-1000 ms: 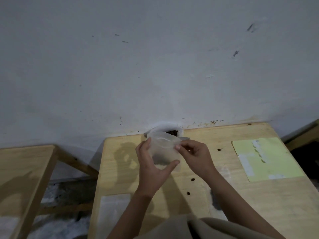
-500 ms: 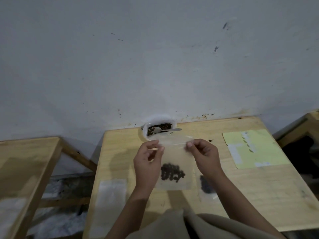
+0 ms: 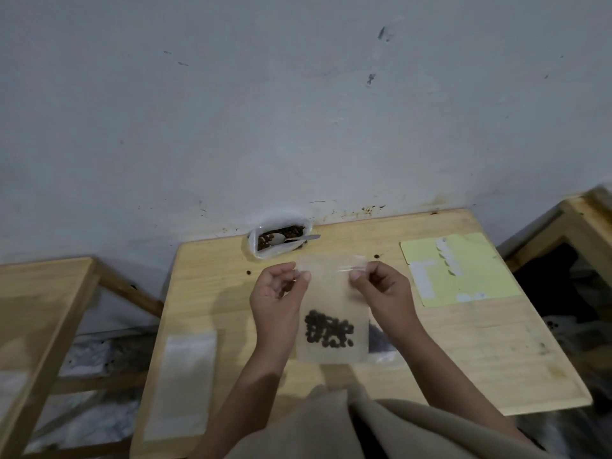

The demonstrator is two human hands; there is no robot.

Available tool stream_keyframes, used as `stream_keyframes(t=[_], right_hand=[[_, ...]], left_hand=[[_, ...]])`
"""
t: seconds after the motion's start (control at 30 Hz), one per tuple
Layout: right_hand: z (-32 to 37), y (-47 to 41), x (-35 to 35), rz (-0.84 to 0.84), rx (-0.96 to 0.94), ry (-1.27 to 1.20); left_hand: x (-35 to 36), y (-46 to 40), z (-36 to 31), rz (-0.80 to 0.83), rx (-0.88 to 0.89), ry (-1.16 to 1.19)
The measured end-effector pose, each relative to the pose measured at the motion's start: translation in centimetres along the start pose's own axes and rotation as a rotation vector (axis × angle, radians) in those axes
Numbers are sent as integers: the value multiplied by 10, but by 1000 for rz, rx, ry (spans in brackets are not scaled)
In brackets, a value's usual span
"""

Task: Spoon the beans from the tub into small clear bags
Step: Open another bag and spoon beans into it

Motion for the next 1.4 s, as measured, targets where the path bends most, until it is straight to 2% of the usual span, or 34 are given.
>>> stream_keyframes(t=[0.13,0.27,0.5,0.6,0.9,1.23,1.4], right_hand=[[-4,5,-3,16,65,-20],[-5,3,-13,6,38,82],[0,0,-27,-5,29,104],[-2,0,-30,10,53,84],[-3,-2,-30,20,118,-4],[-4,-13,-28,22,19,32],[-13,-9,-26,11,104,-57]], left_hand=[[10,7,2,4,-6,-14],[17,13,6,18,-13,-32],[39,19,19,150,-150,-68],[46,20,21,208,-126,-138],[51,16,19,216,-75,-194],[59,16,25,275,-100,-196],[57,9,29,217,-66,-283]])
Point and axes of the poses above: each hand's wrist, its own y-axis away from the middle knuckle, its own x-axis out of the palm, z = x × y, the point moved 7 cm from there along -y, towards the middle knuckle, and after that the axes turned 8 degrees about -x, right-handed, at the moved point
